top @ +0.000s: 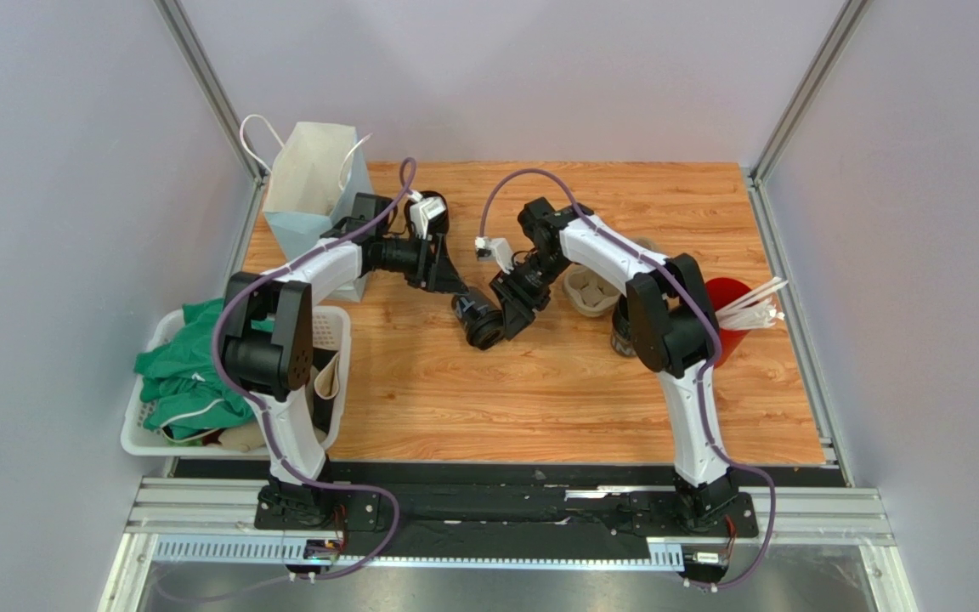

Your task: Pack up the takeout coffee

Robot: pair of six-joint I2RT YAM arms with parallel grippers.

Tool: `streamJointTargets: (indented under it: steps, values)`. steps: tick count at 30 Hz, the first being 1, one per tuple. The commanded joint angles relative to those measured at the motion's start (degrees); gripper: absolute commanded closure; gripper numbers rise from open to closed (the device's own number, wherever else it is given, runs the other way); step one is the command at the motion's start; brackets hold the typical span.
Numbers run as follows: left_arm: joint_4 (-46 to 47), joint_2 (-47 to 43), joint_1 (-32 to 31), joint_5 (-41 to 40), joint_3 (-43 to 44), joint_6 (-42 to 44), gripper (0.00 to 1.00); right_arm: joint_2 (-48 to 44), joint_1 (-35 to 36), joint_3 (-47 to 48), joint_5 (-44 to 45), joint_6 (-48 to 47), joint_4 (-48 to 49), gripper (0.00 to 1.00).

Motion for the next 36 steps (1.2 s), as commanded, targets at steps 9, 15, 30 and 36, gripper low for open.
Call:
streamJointTargets:
  steps: [9,15,30,36]
  values:
    - [1.09,-0.76,-0.27,-0.04,1.03,3.87,0.27,-12.05,0.28,-11.07,2.44,1.79,12.11,0.36]
    - [-0.94,-1.29,-0.27,-1.09,2.44,5.73,0.27,-16.45,0.63,-16.87,2.44,1.79,17.73,0.31]
    - [-1.64,1.26,-0.27,-6.02,3.32,6.26,0.27,-23.05,5.46,-33.41,7.18,0.45,44.28,0.2]
    - [-2.43,1.79,-0.27,-6.02,2.79,6.79,0.27,-20.94,5.9,-31.13,8.32,5.56,47.8,0.21]
